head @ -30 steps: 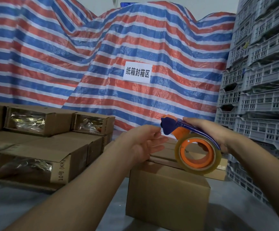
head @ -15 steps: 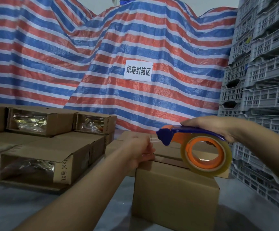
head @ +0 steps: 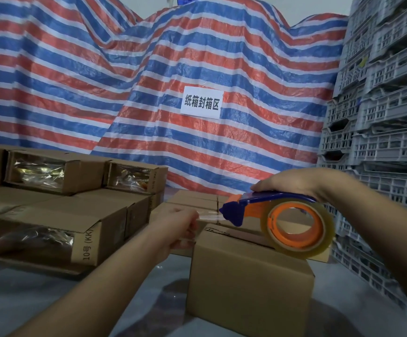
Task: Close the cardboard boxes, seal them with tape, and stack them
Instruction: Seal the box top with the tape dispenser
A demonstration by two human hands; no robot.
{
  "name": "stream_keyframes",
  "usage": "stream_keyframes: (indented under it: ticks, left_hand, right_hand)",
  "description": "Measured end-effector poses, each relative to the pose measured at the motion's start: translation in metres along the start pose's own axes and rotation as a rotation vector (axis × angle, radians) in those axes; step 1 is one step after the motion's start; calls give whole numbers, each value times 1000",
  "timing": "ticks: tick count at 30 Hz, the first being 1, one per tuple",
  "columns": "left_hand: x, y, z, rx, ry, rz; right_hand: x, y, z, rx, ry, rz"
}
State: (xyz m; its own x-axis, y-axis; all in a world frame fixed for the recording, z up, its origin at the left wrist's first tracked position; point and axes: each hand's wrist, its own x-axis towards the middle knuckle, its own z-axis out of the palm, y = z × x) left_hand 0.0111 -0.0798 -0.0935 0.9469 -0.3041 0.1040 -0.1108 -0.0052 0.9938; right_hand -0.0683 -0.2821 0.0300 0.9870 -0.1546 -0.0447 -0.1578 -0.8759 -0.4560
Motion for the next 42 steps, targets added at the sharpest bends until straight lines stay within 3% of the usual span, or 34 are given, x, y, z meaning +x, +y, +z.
stream_keyframes:
  ticks: [4, 9, 14, 20, 26, 34, 37, 40, 42]
  left_hand:
    - [6, -11, -3, -15, -37, -12]
    - [11, -24, -9, -17, -70, -33]
    - [13, -36, -11, -71, -82, -45]
    - [14, -44, -10, -53, -109, -116]
    - [9, -47, -1, -27, -238, -273]
    - [7, -52, -3, -9, -315, -332]
    - [7, -50, -6, 146, -216, -319]
    - [18, -37, -7, 204, -27, -183]
    - [24, -26, -4, 273, -27, -77]
  right_hand:
    - [12, 0, 4, 138, 21, -29]
    - [12, -19, 8, -434, -9, -85]
    - [16, -27, 11, -740, -64, -80]
    - [21, -29, 11, -851, -111, -137]
    - [22, -30, 11, -970, -149, -173]
    - [30, -29, 8, -1005, -170, -189]
    - [31, -26, 7, -995, -165, -190]
    - [34, -25, 7, -962, -172, -187]
    - [33, -25, 7, -946, -162, -198]
